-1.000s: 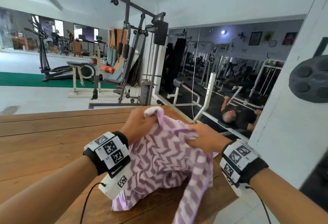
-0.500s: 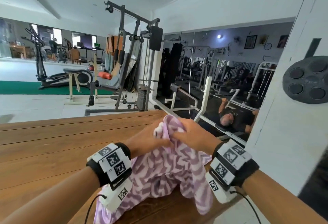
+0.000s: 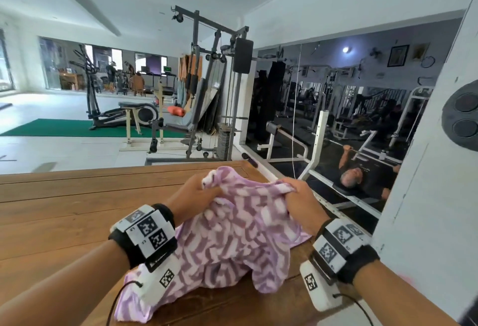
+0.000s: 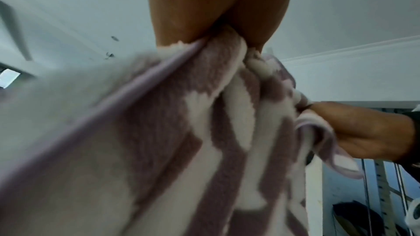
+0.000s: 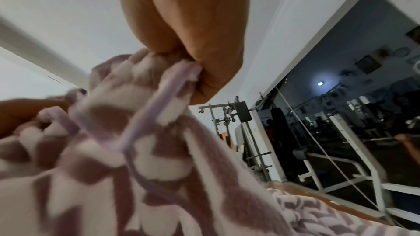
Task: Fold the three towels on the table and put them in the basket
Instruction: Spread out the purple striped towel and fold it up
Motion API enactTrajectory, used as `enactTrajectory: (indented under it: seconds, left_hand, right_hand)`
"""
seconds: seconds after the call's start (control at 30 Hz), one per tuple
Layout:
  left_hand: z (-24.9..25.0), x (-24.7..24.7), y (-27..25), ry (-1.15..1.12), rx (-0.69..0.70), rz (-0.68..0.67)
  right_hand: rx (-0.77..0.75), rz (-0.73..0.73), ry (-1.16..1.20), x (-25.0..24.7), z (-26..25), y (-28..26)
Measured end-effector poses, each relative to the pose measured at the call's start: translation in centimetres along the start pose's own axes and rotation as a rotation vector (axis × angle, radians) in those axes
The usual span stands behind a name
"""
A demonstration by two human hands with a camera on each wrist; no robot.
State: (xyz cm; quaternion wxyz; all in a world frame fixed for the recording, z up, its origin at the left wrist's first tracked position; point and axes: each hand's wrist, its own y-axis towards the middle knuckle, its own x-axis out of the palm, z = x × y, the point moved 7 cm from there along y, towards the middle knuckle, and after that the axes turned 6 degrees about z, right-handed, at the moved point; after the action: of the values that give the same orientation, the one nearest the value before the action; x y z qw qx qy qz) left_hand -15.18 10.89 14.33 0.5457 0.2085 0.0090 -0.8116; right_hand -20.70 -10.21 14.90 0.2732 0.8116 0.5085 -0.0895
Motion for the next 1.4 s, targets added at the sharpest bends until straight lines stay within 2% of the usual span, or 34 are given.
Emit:
enactTrajectory:
  seconds: [0.1, 0.17, 0.23, 0.3, 0.37, 0.43, 0.53, 0.63, 0.7, 0.8, 0.9, 1.0, 1.17, 1.23, 1.33, 1.4]
  left_hand:
    - [-0.8, 1.1, -0.9, -0.021, -0.028, -0.01]
    - [-1.4, 1.3, -1.6, 0.005, -0.046, 0.01]
    - [-2.4, 1.3, -2.5, 0.047, -0.089, -0.001]
    - [-3.8, 1.7, -3.5, 0.137, -0.157, -0.118]
    - [-5.9, 2.6, -4.6, 0.462, -0.192, -0.295]
    - [-8.7, 3.1, -5.5, 0.748, -0.2, -0.393]
    - [-13.5, 3.1, -5.6, 0.873, -0.265, -0.363]
    - [-16.1, 2.6, -5.7, 0.949, -0.239, -0.304]
    - [-17.5, 2.7, -6.2, 0.983, -0.199, -0.301]
    - [-21.3, 3.6, -7.8, 1.038, -0.204, -0.445]
    - [-24.7, 4.7, -9.3, 1.067, -0.269, -0.527]
    - [-25.6, 5.2, -9.1, 1.071, -0.335, -0.476]
    - [-26.9, 5.2, -7.9, 0.93, -0.444, -0.444]
    - [-27.0, 5.1, -7.6, 0.981, -0.42, -0.464]
    - [-26.4, 4.7, -7.0, 1.179, -0.238, -0.425]
    - [-26.8, 4.2, -7.0, 1.187, -0.234, -0.432]
  right_hand:
    - [-0.019, -0.075, -0.009, 0.8, 0.2, -0.2]
    - [-0.021, -0.225, -0.02, 2.0, 1.4, -0.7]
    - [-0.108, -0.392, -0.187, 3.4, 2.9, -1.4]
    - [-0.242, -0.506, -0.448, 4.9, 4.6, -2.2]
    - [-0.313, -0.485, -0.499, 5.6, 5.9, -2.7]
    - [-0.267, -0.463, -0.403, 6.3, 7.1, -2.8]
    - [-0.183, -0.546, -0.38, 9.0, 8.6, -3.8]
    - [-0.283, -0.655, -0.582, 11.8, 9.7, -5.3]
    - [-0.23, -0.727, -0.695, 12.5, 12.0, -6.0]
    - [-0.06, -0.887, -0.815, 13.2, 17.3, -7.1]
    - [0.0, -1.005, -0.932, 14.1, 21.1, -8.3]
    - [-0.028, -0.99, -0.975, 15.1, 22.8, -9.5]
    - [-0.066, -0.889, -0.959, 16.1, 24.1, -9.5]
    - [-0.116, -0.842, -0.951, 16.3, 23.6, -9.2]
    - [-0.228, -0.711, -0.926, 16.8, 22.6, -8.4]
    - [-0.204, -0.659, -0.859, 16.9, 22.1, -7.9]
